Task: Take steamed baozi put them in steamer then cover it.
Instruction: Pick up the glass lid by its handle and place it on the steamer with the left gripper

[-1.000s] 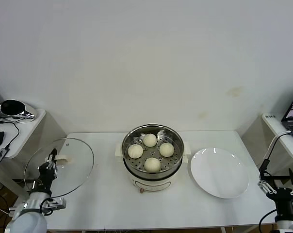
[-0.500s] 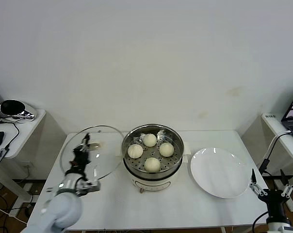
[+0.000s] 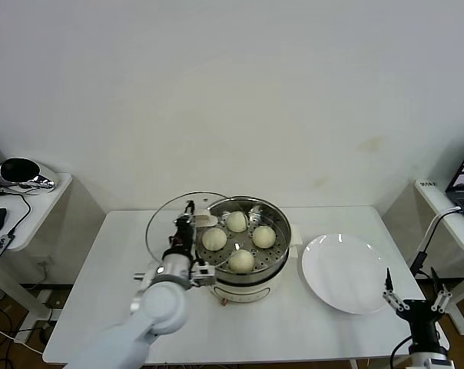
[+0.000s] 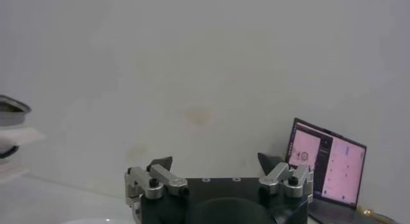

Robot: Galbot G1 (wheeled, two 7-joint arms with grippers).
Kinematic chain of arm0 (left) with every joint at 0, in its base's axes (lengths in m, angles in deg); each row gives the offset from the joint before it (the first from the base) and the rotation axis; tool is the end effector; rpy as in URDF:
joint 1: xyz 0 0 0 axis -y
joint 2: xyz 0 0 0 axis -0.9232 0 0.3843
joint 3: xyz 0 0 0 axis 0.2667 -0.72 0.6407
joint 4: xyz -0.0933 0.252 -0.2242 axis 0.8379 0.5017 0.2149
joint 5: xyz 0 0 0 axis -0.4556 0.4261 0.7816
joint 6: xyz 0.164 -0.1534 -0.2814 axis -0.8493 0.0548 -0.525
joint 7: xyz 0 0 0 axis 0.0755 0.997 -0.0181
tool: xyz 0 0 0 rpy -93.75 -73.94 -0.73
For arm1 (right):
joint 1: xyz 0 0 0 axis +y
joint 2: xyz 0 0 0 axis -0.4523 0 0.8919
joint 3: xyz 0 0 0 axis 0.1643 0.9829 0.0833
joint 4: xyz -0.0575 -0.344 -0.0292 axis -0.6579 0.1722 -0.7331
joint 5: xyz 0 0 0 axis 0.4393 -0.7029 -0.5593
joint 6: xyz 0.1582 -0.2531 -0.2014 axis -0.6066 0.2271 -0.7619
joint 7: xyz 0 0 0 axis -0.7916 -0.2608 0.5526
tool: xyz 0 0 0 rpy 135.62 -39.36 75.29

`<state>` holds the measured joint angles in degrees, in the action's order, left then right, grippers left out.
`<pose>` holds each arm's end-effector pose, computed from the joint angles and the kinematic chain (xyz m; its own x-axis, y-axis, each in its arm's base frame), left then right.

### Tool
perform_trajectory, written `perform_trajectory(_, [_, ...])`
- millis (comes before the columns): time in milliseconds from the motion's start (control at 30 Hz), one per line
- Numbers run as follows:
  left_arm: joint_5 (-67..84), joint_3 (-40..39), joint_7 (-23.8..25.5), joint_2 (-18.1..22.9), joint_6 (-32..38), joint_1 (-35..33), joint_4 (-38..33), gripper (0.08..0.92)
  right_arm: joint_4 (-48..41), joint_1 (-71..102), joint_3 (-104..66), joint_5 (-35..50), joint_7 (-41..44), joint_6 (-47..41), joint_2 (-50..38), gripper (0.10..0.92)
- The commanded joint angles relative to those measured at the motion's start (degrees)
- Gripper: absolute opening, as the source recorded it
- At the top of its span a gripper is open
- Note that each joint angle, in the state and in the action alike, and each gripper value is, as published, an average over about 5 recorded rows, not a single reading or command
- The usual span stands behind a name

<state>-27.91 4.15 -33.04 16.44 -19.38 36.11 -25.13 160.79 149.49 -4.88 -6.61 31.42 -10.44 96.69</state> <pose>0.3217 -0.0768 -0.2292 -0.9979 0.0534 0.0365 0.0382 0.0314 0.9988 0.1437 -0.1587 -0.3314 -0.9702 0.1852 -0.1565 0.2287 0.9134 -0.3367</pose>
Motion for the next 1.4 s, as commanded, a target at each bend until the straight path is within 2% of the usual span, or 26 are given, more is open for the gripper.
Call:
perform_trajectory(33, [-8.8, -6.5, 6.1, 8.7, -3.1, 6.6, 4.7, 0.137, -0.3, -0.1, 0.9, -2.0, -0.4, 0.3, 0.5, 0.823])
perform_trajectory(467, [-8.0, -8.0, 4.4, 13.9, -3.1, 7.0, 10.2, 0.137, -1.1, 0.0, 1.5, -2.0, -0.3, 0.7, 0.3, 0.823])
perform_trajectory(1400, [-8.2, -8.1, 2.2, 15.5, -2.7, 5.1, 12.4, 0.137, -1.5, 0.1, 2.3, -2.2, 0.1, 1.3, 0.2, 0.823])
